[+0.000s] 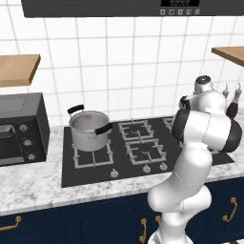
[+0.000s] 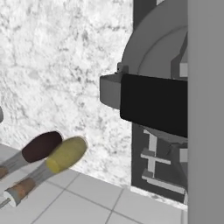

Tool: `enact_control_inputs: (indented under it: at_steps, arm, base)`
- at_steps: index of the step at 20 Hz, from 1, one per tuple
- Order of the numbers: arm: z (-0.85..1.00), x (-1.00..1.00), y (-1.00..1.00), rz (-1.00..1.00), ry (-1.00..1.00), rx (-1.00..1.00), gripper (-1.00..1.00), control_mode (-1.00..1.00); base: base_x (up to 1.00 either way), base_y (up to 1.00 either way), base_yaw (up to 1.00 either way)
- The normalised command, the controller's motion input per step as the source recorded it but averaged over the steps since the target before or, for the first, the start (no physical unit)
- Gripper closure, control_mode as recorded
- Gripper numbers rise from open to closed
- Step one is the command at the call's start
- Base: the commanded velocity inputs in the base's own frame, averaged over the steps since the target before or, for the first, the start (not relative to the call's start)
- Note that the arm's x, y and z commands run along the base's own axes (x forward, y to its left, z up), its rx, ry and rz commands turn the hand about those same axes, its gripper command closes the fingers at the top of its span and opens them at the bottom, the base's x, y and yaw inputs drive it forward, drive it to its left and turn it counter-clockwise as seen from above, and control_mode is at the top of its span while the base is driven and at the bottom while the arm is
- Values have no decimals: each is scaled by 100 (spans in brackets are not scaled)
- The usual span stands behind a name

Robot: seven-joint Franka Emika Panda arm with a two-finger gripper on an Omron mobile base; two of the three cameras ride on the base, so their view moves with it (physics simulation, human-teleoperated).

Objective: Pick the kettle from the counter and place it on a stove burner. Then turn the burner on.

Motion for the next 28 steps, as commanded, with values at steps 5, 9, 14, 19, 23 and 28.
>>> enact_control_inputs:
  at_steps: [5,9,14,19,23,28]
  arm:
    - [26,-5,0,-14,0,0,-100,-100]
    - [55,-6,3,-14,0,0,-100,-100]
    - [62,-34,11,-15,0,0,-100,-100]
    - [12,-69,30,-6,0,0,-100,-100]
    - [0,-86,34,14,6,1,-100,-100]
    - [-11,-100,16,36,9,1,-100,-100]
  base:
    - [0,0,0]
    - [0,0,0]
    - [0,0,0]
    - [0,0,0]
    - [0,0,0]
    - [0,0,0]
